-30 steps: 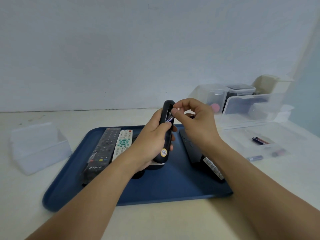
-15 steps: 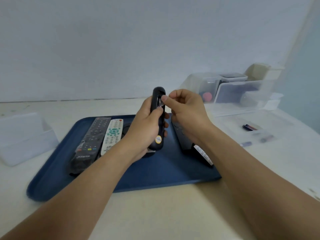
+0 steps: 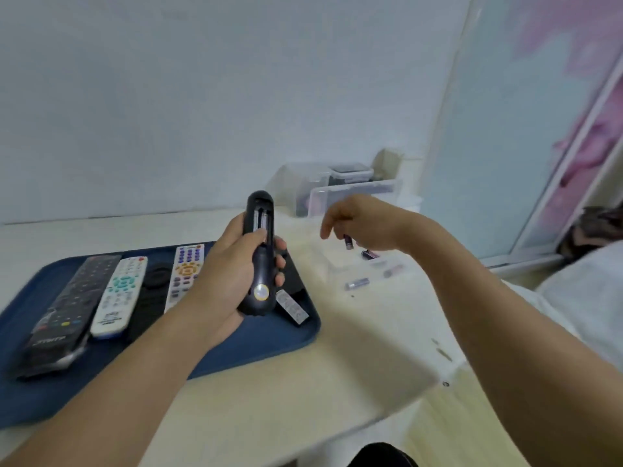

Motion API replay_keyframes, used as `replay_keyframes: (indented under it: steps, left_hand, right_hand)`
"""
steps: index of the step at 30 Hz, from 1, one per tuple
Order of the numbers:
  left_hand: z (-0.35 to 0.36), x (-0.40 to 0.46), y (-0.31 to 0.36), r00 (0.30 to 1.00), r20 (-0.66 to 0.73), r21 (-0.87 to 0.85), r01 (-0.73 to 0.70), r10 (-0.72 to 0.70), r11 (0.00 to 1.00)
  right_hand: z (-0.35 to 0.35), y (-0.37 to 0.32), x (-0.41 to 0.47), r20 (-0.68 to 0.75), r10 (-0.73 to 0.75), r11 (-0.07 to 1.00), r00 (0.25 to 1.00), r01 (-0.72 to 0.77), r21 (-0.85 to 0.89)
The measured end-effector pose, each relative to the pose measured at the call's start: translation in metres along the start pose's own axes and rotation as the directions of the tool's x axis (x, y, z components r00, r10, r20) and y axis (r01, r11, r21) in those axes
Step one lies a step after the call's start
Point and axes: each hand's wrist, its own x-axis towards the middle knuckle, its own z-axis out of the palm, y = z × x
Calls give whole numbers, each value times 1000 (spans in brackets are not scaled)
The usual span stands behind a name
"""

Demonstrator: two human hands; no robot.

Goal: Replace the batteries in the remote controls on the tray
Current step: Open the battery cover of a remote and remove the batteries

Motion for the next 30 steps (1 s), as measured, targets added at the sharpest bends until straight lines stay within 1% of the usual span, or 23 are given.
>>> replay_keyframes:
  steps: [1, 2, 4, 7, 11, 13, 15, 16, 18, 19, 20, 21, 23, 24, 26, 29, 30]
  left_hand:
    - [8, 0, -2, 1000, 5, 2, 4, -4, 1000]
    - [14, 0, -7, 1000, 6, 3, 14, -14, 1000]
    - [22, 2, -14, 999, -2, 20, 34, -34, 999]
    - [21, 4, -19, 998, -24, 33, 54, -53, 998]
    - [13, 4, -17, 995, -73, 33, 66, -63, 997]
    - [8, 3, -14, 994, -84, 40, 71, -67, 997]
    - [3, 1, -10, 993, -89, 36, 76, -73, 996]
    - [-1, 0, -7, 993, -91, 40, 76, -72, 996]
    - [-12, -4, 3, 992, -111, 70, 62, -54, 996]
    - [-14, -5, 7, 992, -116, 82, 56, -46, 995]
    - [-33, -10, 18, 987, -161, 86, 25, -11, 996]
    - [-42, -12, 25, 982, -187, 72, 11, 3, 997]
    - [-77, -18, 48, 955, -291, 85, -34, 57, 996]
    - [-100, -24, 62, 930, -352, 133, -58, 102, 989]
    - [-140, -36, 86, 884, -430, 243, -82, 183, 967]
    - [-202, -65, 114, 808, -518, 383, -73, 280, 921]
    - [-222, -78, 122, 770, -557, 441, -44, 312, 896]
  right_hand:
    - [-3, 10, 2, 7, 43, 989, 999, -41, -139]
    - [-2, 19, 4, 18, 74, 978, 997, -69, -198]
    - [1, 31, 11, 45, 110, 978, 993, -100, -181]
    - [3, 38, 19, 143, 115, 987, 983, -96, -131]
    - [2, 35, 18, 238, 104, 984, 966, -65, -168]
    - [-3, 29, 10, 245, 100, 979, 964, -52, -196]
    - [-8, 12, -3, 189, 72, 979, 979, -34, -201]
    - [-8, 0, -8, 151, 44, 978, 988, -12, -210]
    - [-2, -27, -17, 74, -72, 979, 995, 85, -185]
    - [1, -39, -24, 36, -134, 981, 990, 138, -140]
    - [12, -68, -19, 9, -227, 972, 974, 227, -67]
    - [20, -85, -21, -23, -284, 959, 958, 285, 5]
    - [46, -129, -10, -62, -402, 905, 913, 407, 124]
    - [64, -154, -1, -68, -453, 876, 889, 459, 148]
    - [97, -192, 18, -67, -519, 838, 852, 523, 155]
    - [143, -240, 44, -6, -587, 797, 809, 580, 168]
    - [157, -256, 50, 11, -606, 786, 795, 596, 164]
